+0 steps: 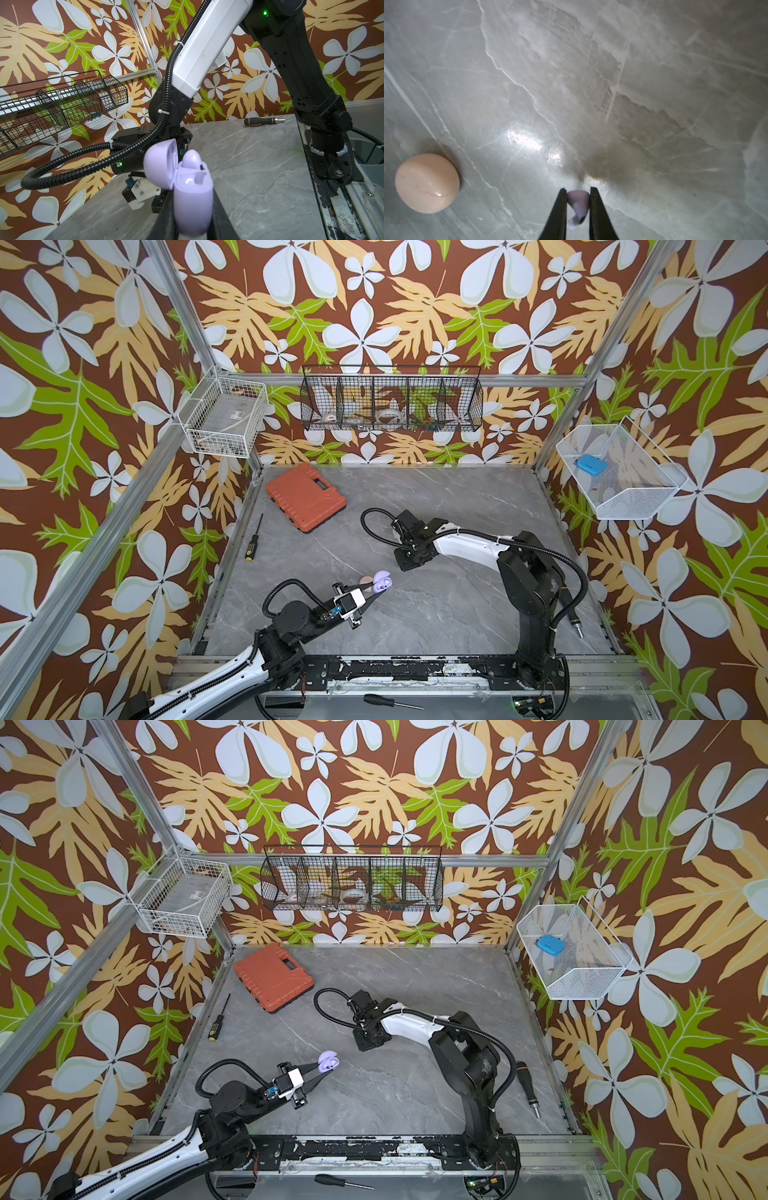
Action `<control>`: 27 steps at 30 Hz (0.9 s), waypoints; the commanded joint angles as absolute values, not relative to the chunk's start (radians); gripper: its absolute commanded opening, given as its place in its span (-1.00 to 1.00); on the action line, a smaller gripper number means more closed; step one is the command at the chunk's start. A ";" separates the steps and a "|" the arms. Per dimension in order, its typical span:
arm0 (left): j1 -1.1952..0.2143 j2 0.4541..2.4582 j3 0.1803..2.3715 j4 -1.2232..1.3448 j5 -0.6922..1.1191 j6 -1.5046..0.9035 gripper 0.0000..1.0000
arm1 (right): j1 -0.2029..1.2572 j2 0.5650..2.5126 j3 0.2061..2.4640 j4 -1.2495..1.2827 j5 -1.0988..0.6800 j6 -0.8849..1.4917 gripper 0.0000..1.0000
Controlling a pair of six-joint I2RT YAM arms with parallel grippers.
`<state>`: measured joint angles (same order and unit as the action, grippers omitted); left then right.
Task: Insert wireless bluetooth earbuds into charging case
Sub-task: Pick up the wireless bluetooth earbud from the center of the table, then insert the wireless bluetooth earbud into the charging case.
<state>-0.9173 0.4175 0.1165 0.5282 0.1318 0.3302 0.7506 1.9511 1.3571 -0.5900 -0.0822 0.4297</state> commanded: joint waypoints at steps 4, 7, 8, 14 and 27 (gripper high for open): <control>-0.917 0.420 0.115 0.542 0.134 0.330 -1.00 | 0.754 1.905 1.324 -0.587 -0.098 0.451 -0.67; -0.917 0.423 0.116 0.543 0.136 0.328 -1.00 | 0.756 1.884 1.307 -0.582 -0.110 0.455 -0.67; -0.917 0.423 0.115 0.543 0.136 0.328 -1.00 | 0.757 1.875 1.301 -0.580 -0.110 0.457 -0.67; -0.917 0.430 0.117 0.545 0.138 0.325 -1.00 | 0.764 1.823 1.285 -0.591 -0.100 0.465 -0.67; -0.917 0.450 0.117 0.552 0.133 0.321 -1.00 | 0.798 1.709 1.285 -0.626 -0.074 0.480 -0.67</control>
<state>-0.9173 0.4473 0.1165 0.5285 0.1329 0.3218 0.7963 1.7248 1.2823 -0.6067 -0.0963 0.4679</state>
